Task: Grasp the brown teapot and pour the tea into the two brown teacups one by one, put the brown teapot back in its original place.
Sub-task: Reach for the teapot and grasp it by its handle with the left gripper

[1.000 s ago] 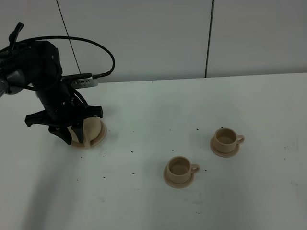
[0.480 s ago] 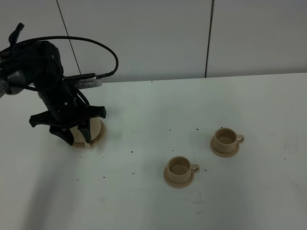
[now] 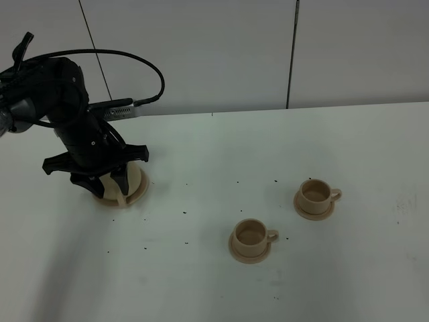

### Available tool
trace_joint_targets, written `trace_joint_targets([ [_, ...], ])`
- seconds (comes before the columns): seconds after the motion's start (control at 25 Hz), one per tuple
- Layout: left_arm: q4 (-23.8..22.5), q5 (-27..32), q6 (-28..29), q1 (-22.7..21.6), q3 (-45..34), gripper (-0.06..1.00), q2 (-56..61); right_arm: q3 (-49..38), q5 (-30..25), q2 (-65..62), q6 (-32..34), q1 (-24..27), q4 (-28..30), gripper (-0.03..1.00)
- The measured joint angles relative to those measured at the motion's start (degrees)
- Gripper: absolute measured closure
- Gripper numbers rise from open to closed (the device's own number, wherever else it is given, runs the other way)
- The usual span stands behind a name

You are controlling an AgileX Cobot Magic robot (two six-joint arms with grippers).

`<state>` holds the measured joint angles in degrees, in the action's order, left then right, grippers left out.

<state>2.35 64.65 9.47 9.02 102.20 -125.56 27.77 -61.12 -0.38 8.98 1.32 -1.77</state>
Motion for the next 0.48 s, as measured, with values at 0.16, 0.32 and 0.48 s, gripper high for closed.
trace_joint_targets([
  [0.16,0.23,-0.13,0.16,-0.50,0.00,0.46,-0.76,0.00,0.00,0.00,0.00,0.00,0.00,0.73],
  [0.32,0.23,-1.64,0.16,-0.50,0.00,0.46,-1.28,0.00,0.00,0.00,0.00,0.00,0.00,0.73],
  [0.48,0.27,-1.91,0.20,-0.50,0.00,0.46,-2.00,0.00,0.00,0.00,0.00,0.00,0.00,0.73],
])
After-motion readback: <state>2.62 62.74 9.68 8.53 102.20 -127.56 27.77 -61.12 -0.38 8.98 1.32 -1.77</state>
